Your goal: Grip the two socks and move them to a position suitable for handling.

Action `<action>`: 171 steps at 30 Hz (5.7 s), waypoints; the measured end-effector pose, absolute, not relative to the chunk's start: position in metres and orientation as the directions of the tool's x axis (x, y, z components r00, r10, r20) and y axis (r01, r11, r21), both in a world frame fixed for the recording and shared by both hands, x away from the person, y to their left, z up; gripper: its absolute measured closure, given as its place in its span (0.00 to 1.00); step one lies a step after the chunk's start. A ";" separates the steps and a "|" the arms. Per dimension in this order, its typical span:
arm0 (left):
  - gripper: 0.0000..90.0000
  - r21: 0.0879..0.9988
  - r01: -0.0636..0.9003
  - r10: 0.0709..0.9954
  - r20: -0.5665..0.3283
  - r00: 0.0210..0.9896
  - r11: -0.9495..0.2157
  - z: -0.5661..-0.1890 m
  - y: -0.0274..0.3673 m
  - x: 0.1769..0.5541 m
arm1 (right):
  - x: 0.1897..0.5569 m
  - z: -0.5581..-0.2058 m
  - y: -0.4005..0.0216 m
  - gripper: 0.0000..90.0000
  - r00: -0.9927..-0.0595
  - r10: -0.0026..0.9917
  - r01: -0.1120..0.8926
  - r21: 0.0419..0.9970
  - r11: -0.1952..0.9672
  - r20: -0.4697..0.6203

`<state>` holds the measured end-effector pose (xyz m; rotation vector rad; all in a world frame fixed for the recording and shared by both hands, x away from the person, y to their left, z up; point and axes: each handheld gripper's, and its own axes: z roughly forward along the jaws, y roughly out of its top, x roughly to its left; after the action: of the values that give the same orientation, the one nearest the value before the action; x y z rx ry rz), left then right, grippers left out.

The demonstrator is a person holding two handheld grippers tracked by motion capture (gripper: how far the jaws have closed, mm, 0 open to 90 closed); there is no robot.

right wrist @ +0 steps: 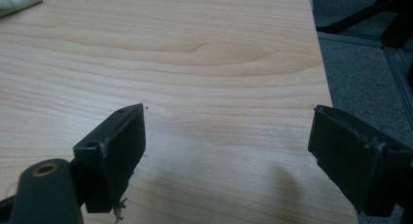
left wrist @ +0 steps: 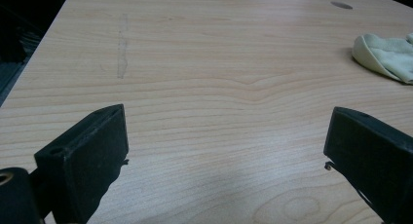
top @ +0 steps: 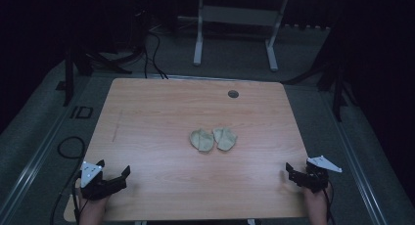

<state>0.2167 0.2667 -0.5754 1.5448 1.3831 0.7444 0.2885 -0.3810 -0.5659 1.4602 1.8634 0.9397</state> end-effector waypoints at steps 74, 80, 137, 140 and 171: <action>0.03 0.852 0.523 0.959 -0.139 0.246 -0.011 -0.574 0.248 0.220 | 0.424 -0.552 -0.145 0.52 -0.518 0.854 0.665 0.612 0.428 -0.034; 0.03 0.849 0.528 0.957 -0.137 0.254 -0.018 -0.574 0.246 0.220 | 0.422 -0.549 -0.145 0.84 -0.542 0.838 0.648 0.608 0.459 -0.055; 0.06 0.853 0.500 0.900 -0.091 0.425 -0.150 -0.571 0.212 0.216 | 0.267 -0.544 -0.118 0.76 -0.801 0.599 0.487 0.599 0.636 0.014; 0.06 0.854 0.496 0.891 -0.092 0.444 -0.159 -0.570 0.206 0.216 | 0.266 -0.552 -0.115 0.65 -0.816 0.579 0.468 0.582 0.665 -0.005; 0.98 0.761 0.411 0.542 -0.093 0.835 -0.502 -0.568 0.068 0.235 | 0.264 -0.544 -0.140 0.73 -0.824 0.565 0.489 0.553 0.675 0.039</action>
<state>0.2353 0.0676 -0.5680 2.1676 0.6928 0.1980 0.2635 -0.1405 -0.5438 0.8699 2.7496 0.8489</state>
